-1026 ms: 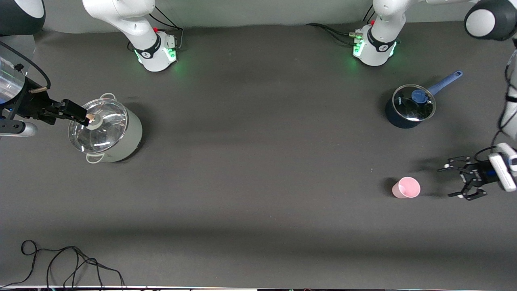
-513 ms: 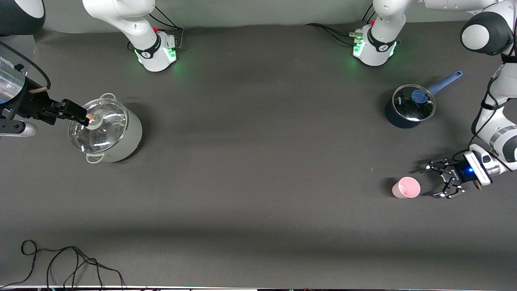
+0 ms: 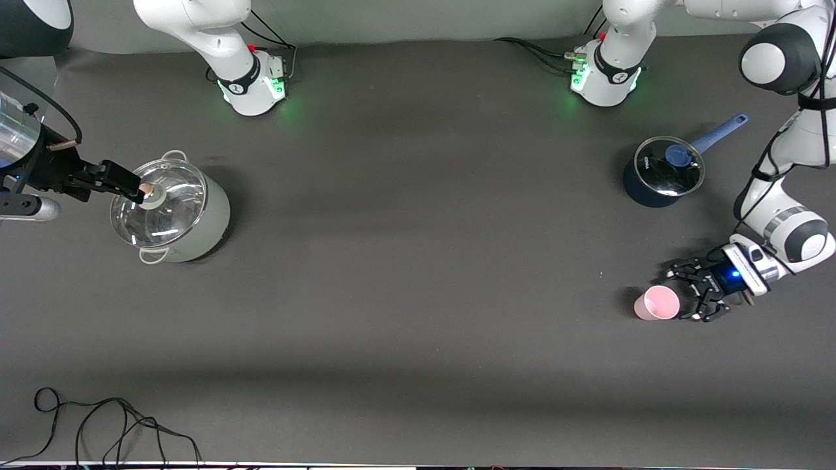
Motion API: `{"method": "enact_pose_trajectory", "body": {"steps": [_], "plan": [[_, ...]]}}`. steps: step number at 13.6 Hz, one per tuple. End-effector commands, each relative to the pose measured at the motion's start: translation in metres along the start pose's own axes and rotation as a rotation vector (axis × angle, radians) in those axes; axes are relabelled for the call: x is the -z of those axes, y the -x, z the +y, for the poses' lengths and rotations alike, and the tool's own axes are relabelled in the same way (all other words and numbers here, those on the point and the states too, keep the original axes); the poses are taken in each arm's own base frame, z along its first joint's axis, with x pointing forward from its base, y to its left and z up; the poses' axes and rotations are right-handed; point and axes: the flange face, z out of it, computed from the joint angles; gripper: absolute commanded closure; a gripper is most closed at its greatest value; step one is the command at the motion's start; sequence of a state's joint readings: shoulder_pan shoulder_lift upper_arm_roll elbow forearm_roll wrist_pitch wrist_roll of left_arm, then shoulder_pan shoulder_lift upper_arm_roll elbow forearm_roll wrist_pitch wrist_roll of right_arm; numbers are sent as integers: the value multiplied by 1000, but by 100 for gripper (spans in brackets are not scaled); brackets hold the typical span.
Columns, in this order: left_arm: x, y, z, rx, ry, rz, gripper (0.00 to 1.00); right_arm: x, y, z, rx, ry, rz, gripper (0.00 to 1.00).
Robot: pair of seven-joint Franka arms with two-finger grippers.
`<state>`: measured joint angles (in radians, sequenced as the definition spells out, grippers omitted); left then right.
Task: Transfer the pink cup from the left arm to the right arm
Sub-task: 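Close the left gripper around the pink cup and lift it, then carry the pink cup with the left gripper toward the table middle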
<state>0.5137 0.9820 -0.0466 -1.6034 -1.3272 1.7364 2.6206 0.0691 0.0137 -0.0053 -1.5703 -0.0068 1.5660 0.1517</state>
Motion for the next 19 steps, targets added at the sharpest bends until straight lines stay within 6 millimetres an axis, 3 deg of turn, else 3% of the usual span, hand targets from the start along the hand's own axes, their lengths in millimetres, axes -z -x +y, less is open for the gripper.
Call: {"method": "enact_pose_trajectory", "body": {"steps": [1, 4, 5, 6, 8, 11, 13, 15, 19], "plan": [[-25, -4, 6, 1, -22, 12, 0, 4, 0, 0, 14, 6, -3, 0], [-39, -4, 8, 16, -34, 15, 1, 4, 0, 0, 14, 6, -3, 0], [-43, -5, 8, 15, -31, 17, 6, 4, 0, 0, 14, 6, -3, 0], [-42, -5, 8, 19, -32, 17, 20, 4, 0, 0, 14, 6, -3, 0], [-42, -6, 7, 40, -31, 17, 38, 4, 0, 0, 14, 6, -3, 0], [-43, -14, 3, 87, -22, 0, 52, 4, 0, 0, 14, 6, -3, 0], [-57, -42, -1, 117, -6, -20, 55, 4, 0, 1, 13, 6, -3, 0], [-74, -63, 11, 152, -6, -67, 60, 4, 0, 3, 9, 6, -4, 0], [-146, -133, 51, 181, -99, -74, 63, 4, 0, 3, 9, 6, -3, 0]]}}
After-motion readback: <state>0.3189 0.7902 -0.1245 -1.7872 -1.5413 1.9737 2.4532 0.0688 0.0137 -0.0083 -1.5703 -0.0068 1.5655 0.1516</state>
